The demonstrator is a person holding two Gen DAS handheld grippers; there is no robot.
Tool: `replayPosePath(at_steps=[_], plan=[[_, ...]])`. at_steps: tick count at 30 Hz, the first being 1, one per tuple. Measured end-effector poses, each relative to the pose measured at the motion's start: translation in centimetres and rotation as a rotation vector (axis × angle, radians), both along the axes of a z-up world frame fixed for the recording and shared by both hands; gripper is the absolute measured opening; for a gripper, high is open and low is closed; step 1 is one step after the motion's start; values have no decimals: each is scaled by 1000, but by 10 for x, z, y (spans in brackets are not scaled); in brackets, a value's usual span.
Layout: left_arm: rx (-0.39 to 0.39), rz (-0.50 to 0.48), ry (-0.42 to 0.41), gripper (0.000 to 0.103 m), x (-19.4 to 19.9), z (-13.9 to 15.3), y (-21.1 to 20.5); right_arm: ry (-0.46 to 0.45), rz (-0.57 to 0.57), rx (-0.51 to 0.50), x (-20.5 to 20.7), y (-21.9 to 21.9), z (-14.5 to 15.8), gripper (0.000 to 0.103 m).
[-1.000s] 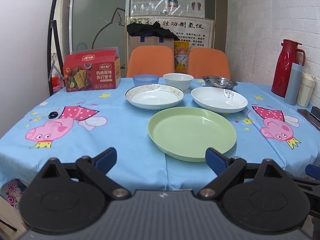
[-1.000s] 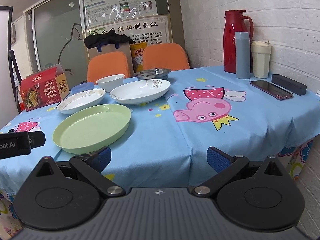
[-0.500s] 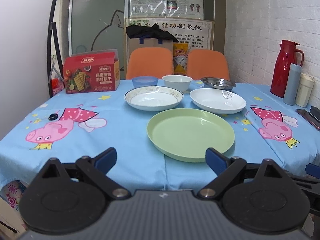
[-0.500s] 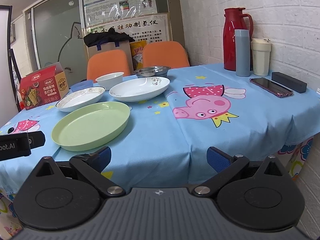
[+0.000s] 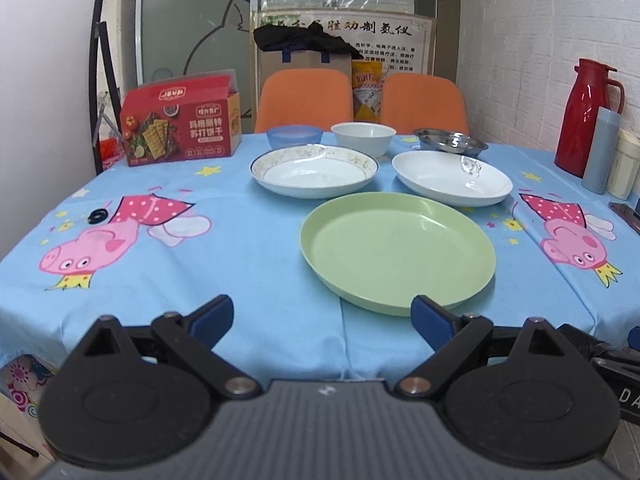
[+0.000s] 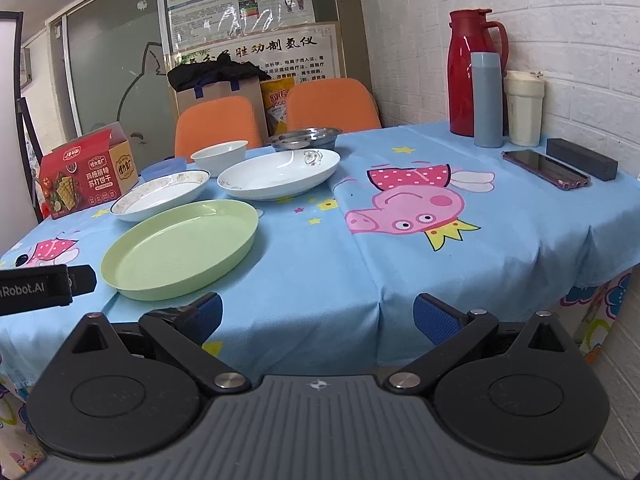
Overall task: Organize plates and bowls
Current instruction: 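Move both tools forward to the rim of the light-green plate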
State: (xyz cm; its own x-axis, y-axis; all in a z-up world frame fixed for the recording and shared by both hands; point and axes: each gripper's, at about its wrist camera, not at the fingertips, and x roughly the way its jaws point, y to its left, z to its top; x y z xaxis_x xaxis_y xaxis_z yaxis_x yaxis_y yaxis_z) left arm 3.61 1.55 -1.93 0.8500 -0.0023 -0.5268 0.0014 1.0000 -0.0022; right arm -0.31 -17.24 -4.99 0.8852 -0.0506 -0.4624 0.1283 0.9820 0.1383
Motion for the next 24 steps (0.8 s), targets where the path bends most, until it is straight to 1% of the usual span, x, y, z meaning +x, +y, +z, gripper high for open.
replayPosePath(at_steps=[5,11,16,21,24], plan=[[-24,20,35,92,19,-1,8,12,40,9,12,2,-1,103],[-54,27,61,92,45,7,21,31,97,-8,34,9,5,103],[-54,9,94,92,73,9,29,61,132,-6,62,12,10,103],[-48,-34,145,92,106,5,29,100,175,10,96,16,9,103],[-49,-59,169,92,120,1,30,111,192,-40,110,21,10,103]])
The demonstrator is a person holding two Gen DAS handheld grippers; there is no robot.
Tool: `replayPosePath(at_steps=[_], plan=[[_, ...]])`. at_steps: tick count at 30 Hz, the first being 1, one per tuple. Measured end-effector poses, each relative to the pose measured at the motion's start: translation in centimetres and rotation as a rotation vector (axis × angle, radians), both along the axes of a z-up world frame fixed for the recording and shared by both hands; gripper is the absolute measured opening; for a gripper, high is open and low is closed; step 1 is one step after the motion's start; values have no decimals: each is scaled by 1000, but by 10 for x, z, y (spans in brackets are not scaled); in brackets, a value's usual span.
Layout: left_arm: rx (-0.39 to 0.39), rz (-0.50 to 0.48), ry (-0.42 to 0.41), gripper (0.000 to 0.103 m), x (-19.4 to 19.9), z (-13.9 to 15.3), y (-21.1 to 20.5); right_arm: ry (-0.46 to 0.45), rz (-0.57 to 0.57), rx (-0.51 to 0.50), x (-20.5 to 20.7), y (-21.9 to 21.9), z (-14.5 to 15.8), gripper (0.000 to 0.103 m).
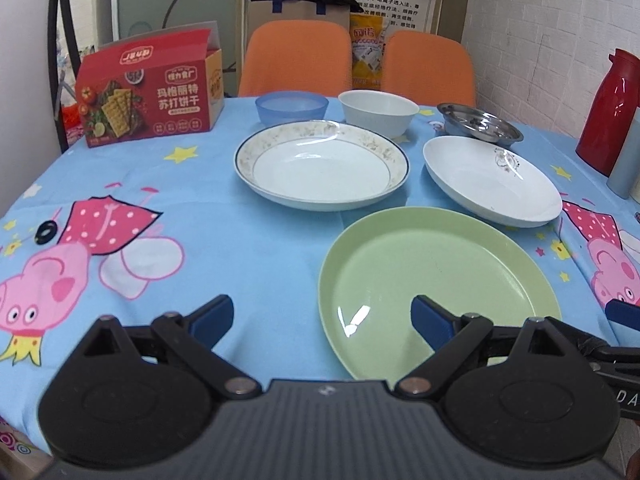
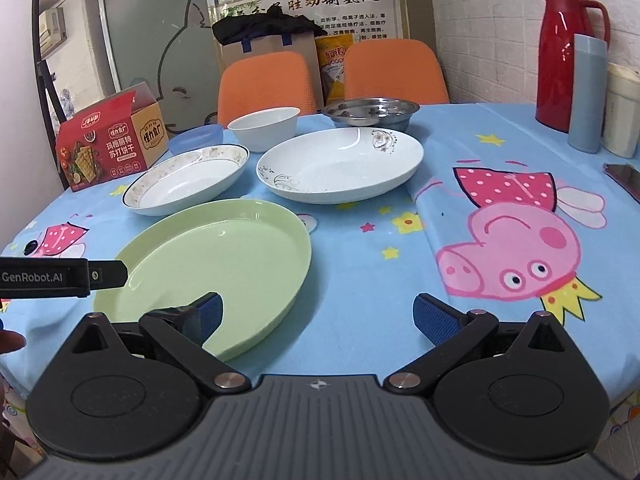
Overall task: Organize plates and bowls
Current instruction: 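Move both tools forward to the rim of the light-green plate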
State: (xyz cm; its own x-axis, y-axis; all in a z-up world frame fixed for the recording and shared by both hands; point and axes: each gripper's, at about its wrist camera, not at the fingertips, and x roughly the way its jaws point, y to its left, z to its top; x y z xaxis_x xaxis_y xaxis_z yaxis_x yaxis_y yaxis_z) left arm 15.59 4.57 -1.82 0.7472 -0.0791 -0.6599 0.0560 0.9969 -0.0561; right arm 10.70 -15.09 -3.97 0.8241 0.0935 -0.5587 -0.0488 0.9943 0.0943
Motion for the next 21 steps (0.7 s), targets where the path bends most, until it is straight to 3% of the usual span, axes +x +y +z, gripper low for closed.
replayPosePath(at_steps=[3,10,21], plan=[[-19,-48,40,92,6,-3,3,19,21,-50,8,4,0,103],[-55,-81,66,92,21,-2,9,40,38,-29,18,-3,2,103],[-10,-83,74,92,41,-2,-10,60,81,-44,39,11,-3,103]])
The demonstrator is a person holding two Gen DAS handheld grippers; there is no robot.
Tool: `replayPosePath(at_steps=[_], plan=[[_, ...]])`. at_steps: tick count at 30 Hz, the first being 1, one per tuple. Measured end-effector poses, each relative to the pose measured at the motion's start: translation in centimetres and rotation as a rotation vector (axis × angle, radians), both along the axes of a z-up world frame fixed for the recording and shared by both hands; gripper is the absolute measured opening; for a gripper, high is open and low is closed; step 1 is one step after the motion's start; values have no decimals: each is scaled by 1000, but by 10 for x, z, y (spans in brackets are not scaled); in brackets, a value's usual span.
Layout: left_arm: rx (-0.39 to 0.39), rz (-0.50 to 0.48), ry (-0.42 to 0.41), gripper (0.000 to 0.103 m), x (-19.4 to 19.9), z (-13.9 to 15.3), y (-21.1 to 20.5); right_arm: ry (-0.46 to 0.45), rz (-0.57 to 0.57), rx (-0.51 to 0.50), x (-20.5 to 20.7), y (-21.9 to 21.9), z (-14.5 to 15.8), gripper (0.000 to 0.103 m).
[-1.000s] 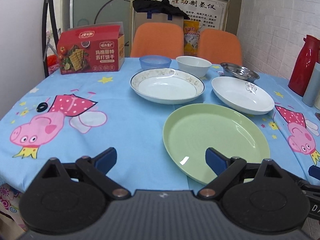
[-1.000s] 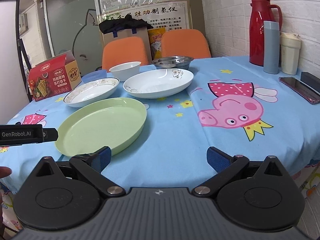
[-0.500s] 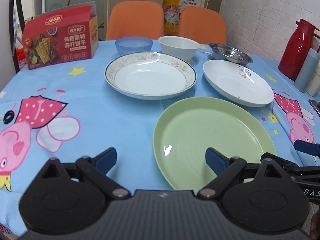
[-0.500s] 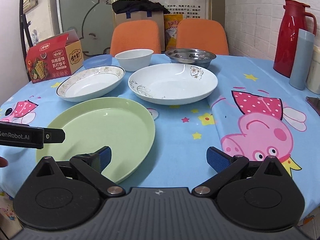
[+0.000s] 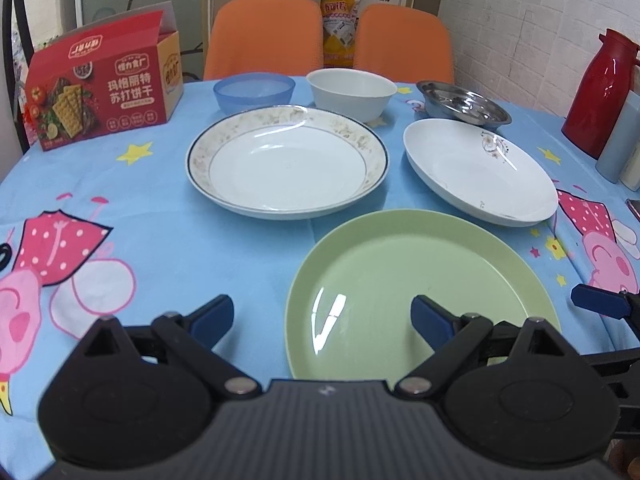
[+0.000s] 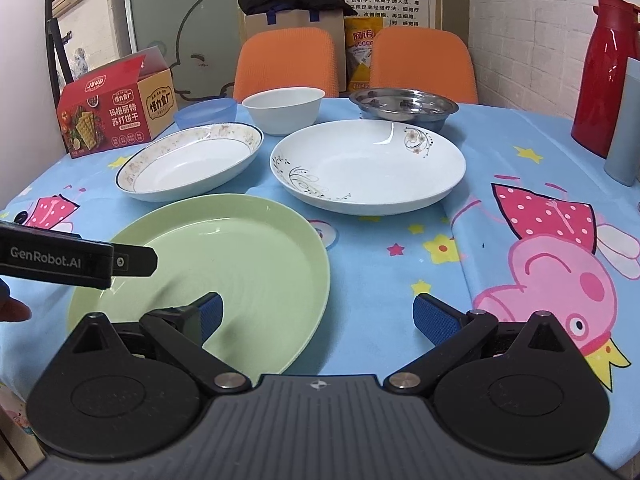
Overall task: Organize plates and bowls
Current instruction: 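Move both tools forward to the rim of the light-green plate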
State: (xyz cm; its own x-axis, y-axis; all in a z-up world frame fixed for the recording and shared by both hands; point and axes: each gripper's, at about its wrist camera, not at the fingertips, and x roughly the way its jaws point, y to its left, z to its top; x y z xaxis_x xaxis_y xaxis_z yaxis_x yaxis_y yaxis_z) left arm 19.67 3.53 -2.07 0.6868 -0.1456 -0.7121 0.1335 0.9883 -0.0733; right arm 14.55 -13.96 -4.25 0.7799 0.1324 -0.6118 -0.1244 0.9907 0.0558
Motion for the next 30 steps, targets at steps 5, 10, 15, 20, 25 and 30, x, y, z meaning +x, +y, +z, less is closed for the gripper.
replayPosePath(at_steps=[5,10,15,20,25,30], plan=[[29,8,-10,92,3,-1,-4,4,3,1,5,4,-1,103],[33,23,-10,92,4,-2,-3,4,-6,12,6,5,-2,103],[45,30,-10,92,3,-3,-4,7,0,9,6,9,-3,103],[51,18,9,92,5,-6,-6,10,1,11,7,9,-7,103],[47,8,18,92,8,-8,-8,2,-3,-3,9,13,-8,103],[41,-8,24,92,7,-11,-10,-37,-8,-27,6,13,-13,103]])
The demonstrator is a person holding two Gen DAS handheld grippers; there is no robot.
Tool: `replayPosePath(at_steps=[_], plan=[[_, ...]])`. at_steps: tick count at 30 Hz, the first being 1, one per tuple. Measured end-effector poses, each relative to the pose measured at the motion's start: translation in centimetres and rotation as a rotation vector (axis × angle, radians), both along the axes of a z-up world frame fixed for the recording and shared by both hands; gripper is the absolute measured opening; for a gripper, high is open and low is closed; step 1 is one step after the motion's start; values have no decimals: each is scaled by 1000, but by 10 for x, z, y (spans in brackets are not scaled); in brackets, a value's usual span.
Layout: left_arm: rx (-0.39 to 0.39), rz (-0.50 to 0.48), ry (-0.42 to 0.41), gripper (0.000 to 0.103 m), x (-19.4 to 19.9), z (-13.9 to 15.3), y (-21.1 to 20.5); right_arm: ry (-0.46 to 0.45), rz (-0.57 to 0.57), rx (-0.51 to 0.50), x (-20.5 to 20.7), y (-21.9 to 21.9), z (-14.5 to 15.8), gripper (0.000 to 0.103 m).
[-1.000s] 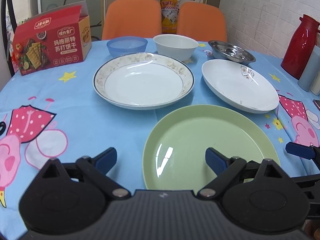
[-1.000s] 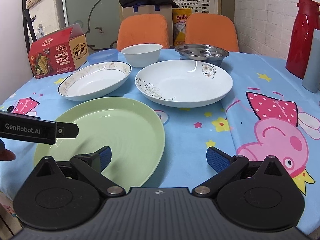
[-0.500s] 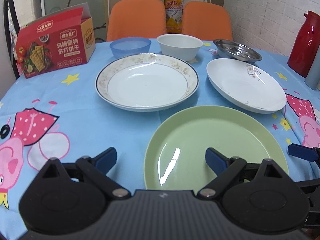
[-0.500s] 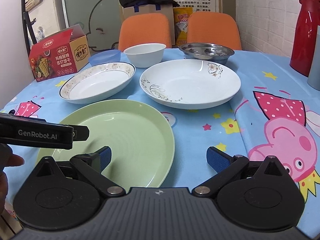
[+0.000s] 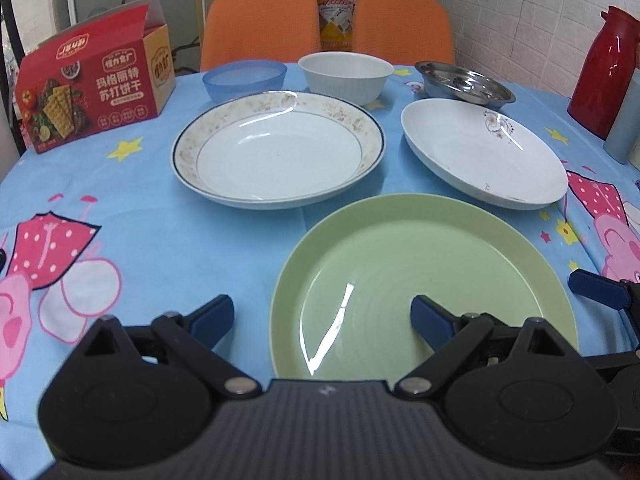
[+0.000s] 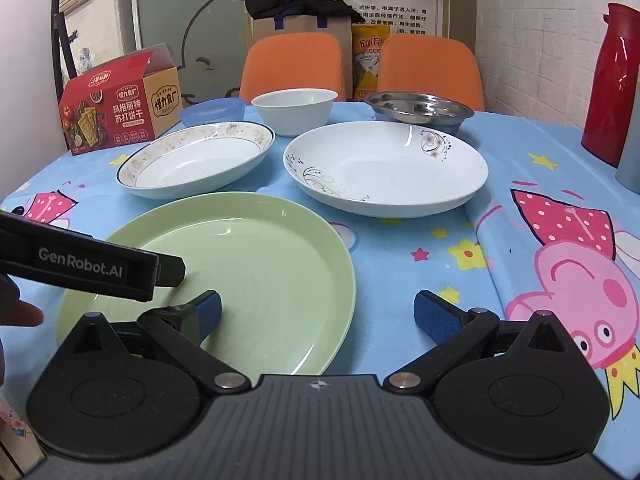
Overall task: Organize plates and bowls
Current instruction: 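Move both tools forward to the rim of the light-green plate, then close both tools on the green plate rim and lift it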
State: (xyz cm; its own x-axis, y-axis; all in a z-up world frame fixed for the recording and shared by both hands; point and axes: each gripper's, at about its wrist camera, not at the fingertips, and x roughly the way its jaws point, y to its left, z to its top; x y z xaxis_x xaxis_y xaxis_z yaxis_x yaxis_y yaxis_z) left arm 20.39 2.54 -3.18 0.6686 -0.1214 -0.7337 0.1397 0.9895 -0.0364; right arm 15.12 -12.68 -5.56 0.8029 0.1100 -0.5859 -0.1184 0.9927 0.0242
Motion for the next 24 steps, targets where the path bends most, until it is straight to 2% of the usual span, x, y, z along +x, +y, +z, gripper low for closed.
replayPosePath(at_steps=[3,7,8,11,16,17,18,20,21,24], plan=[[-23,-1,-7,92,0,1,2,31,-14,-1,4,2,4,103],[-41,-9,5,92,-2,0,4,19,2,19,0,4,4,103],[-48,-14,3,89,-3,0,5,14,3,21,-1,4,4,103],[-49,-38,-20,63,-7,1,5,-5,-3,9,-4,4,3,103],[-50,-41,-49,52,-10,1,4,-23,-23,15,-8,-1,4,103],[-47,-37,-50,50,-10,1,3,-38,-25,15,-10,-2,4,86],[-44,-34,-51,49,-10,1,2,-46,-19,22,-11,0,4,74],[-34,-24,-50,46,-11,3,2,-58,-44,-15,-13,9,4,71],[-37,-14,-49,41,-12,4,5,-58,-46,-22,-13,12,4,71],[-30,14,-63,39,-20,10,22,-39,-25,23,-14,17,7,71]])
